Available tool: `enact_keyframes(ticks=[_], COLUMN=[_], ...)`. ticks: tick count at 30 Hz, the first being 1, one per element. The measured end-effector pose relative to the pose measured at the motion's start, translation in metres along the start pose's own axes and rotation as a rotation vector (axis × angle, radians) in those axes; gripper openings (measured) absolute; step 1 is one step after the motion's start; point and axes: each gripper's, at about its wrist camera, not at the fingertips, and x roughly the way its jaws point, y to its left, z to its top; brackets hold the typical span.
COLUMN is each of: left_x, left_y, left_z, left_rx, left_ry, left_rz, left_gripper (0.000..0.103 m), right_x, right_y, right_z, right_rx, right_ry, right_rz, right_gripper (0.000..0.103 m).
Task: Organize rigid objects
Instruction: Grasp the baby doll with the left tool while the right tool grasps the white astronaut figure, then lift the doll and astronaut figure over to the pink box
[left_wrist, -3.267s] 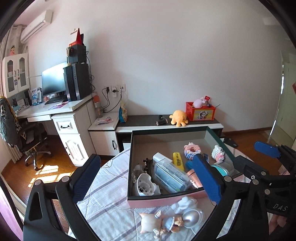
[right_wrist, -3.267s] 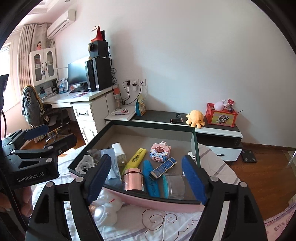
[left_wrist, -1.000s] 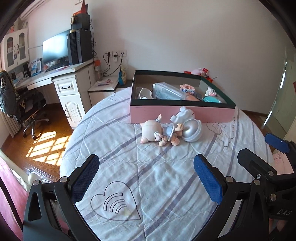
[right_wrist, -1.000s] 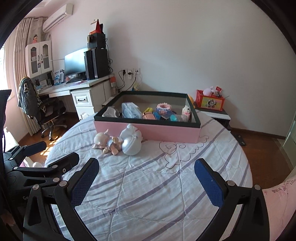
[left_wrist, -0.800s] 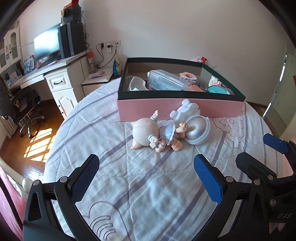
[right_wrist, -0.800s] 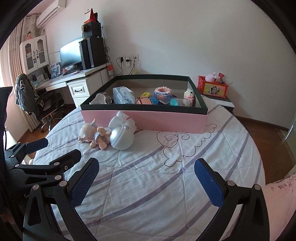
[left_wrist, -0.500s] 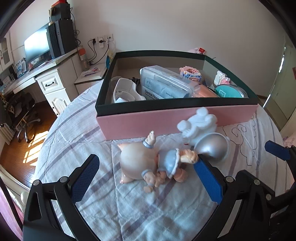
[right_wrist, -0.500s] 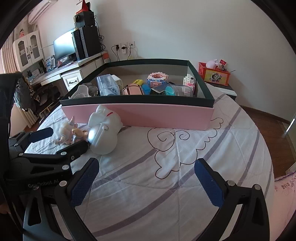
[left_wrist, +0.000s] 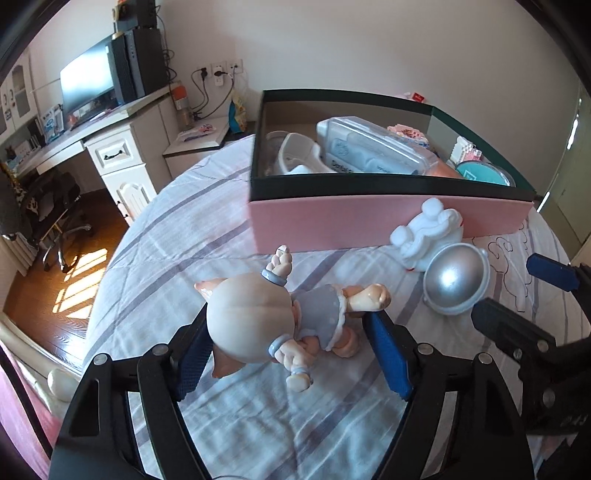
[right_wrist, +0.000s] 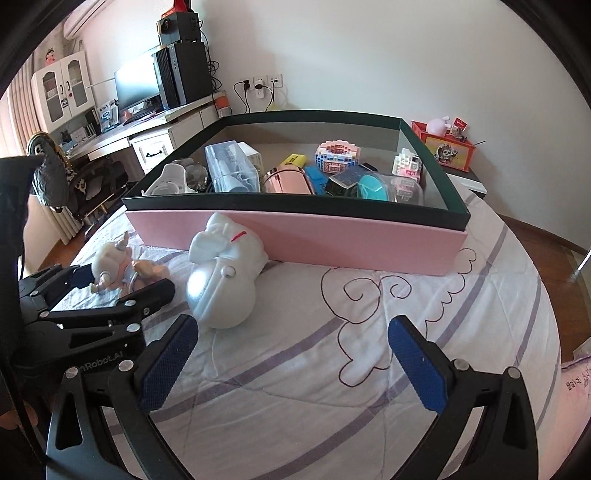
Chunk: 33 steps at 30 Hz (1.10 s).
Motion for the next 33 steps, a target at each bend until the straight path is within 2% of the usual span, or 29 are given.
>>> enact_keyframes(ticks=[5,8,9,10,12,13,17,22,29,33], left_x=[-0.008,-0.006,-0.006,-0.005,-0.005,-0.007,-0.024,-0.069,-0.167,-0.218], left_y=[0.02,0.023,0.021,0.02,0.016,0.014,0.007,-0.002,-0.026,-0.037], left_z=[-0.012,-0.013,-0.013,-0.013,-0.011,-0.011,-0.013,-0.019,-0.027,-0.037], left_rx=[-0.044,-0.053,-0.044,-0.036,-0.028,-0.025,-0.023,-0.041,-0.029,-0.016], left_ry=[0.003,0.007,0.006,0.006,0.004,-0.006,-0.057,-0.161,-0.376,-0.472], left_rz=[0.048,0.034,0.038,0.033,0.027,0.032,0.019,0.008,-0.021,-0.021], left_gripper=[0.079,0.079,0.079,0.079,0.079,0.079,0.079,0.079,0.079,0.079], right_x=[0.023,0.041,0.046,0.05,0.05,0.046,0.033,-0.018,-0.138,-0.195], right_y=[0.016,0.016,0.015,0.014,0.015,0.015,0.016,0.016,0.026,0.033], right_z=[0.015,0.023,0.025,0.024,0.024,0.023,0.013,-0.004,-0.024,-0.033], right_rx=[-0.018,0.022,0.03,0.034,0.016,0.009,-0.001,0.011,-0.014,-0.035], right_ry=[0.018,0.052,0.065,0.072,0.068,0.06,0.045,-0.07,-0.335,-0.426], right_rz=[0.017,0.048,0.063,0.08,0.062,0.083,0.118,0.123,0.08,0.064], right_gripper=[0.103,0.101,0.097,0.087,0.072,0.051,0.05,0.05,0.05,0.05])
